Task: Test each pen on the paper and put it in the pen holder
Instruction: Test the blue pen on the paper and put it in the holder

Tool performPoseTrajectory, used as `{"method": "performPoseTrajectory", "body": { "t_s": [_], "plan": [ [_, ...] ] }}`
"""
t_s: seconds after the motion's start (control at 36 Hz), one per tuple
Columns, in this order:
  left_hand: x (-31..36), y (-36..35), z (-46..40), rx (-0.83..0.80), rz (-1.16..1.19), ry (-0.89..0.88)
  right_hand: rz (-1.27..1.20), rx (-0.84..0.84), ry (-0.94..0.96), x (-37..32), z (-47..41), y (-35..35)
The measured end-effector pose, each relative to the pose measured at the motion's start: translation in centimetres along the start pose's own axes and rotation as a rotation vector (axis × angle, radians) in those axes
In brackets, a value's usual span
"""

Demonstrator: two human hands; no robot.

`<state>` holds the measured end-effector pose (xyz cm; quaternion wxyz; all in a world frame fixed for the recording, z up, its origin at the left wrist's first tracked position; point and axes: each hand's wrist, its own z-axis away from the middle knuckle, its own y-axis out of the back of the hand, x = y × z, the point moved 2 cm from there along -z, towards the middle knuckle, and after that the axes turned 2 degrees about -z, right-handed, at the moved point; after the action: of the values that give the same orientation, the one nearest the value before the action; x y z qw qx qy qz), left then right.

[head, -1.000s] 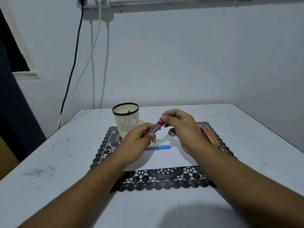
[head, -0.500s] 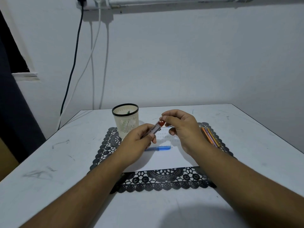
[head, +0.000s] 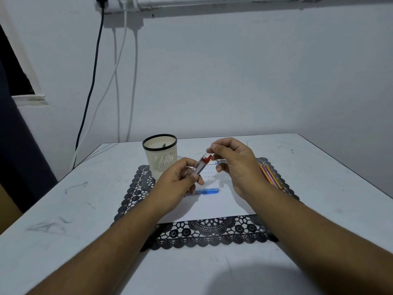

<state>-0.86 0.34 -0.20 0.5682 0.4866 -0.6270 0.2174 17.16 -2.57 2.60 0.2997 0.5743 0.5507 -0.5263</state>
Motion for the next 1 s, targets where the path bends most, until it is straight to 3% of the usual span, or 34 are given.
{"method": "performPoseTrajectory", "body": {
  "t_s": [0.22, 0.42, 0.67, 1.0],
  "plan": [
    [0.1, -0.1, 0.1, -0.007, -0.057, 0.004, -0.005, 0.027, 0.047, -0.8, 0.0, 0.1],
    [0.5, -0.5, 0.6, -0.073, -0.071, 0.004, -0.264, 0.131, 0.002, -1.5, -0.5, 0.7],
    [1.3, -0.5, 0.6, -0.073, 0.352, -0.005, -0.442, 0.226, -0.156, -0.1, -1.4, 1.9],
    [2.1, -0.1, 0.2, -0.052, 0.401, 0.028, -0.395, 0.268, -0.294, 1.6, -2.0, 2.9]
  ]
}}
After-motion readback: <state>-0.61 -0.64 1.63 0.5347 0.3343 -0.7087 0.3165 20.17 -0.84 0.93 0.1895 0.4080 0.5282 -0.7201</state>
